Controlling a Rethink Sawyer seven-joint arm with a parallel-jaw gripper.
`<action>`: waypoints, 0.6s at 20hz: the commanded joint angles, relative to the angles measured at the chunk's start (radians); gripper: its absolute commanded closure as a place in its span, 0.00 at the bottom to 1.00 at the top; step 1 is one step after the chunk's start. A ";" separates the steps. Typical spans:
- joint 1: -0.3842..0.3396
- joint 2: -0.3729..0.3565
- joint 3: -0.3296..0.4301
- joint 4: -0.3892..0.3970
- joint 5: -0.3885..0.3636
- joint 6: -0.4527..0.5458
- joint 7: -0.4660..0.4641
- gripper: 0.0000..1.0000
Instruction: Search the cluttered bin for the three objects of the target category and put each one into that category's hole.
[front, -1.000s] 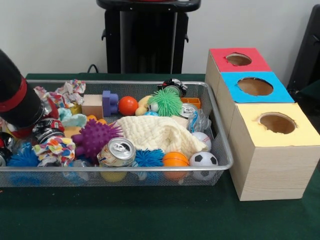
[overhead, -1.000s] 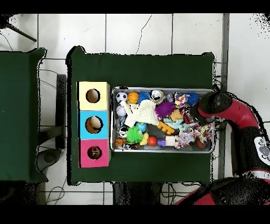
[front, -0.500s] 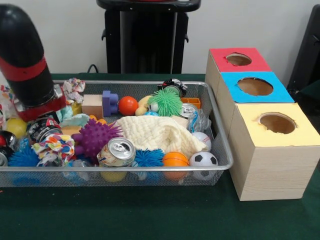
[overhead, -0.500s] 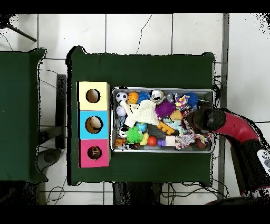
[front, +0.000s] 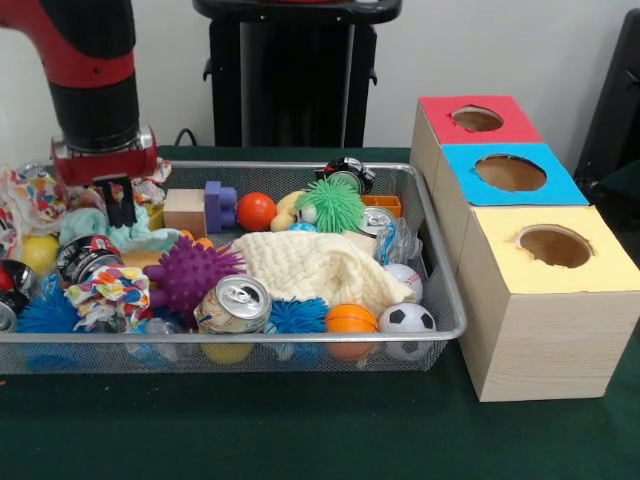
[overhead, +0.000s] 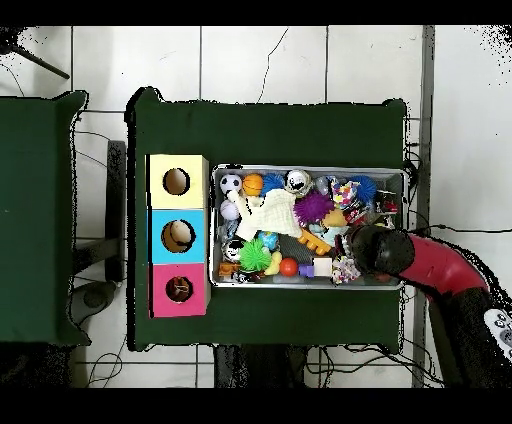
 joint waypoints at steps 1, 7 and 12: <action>0.040 -0.082 -0.084 0.191 0.069 -0.071 0.327 1.00; 0.013 -0.032 -0.062 0.143 0.057 -0.082 0.257 1.00; -0.029 0.068 -0.007 -0.035 0.026 0.003 0.101 1.00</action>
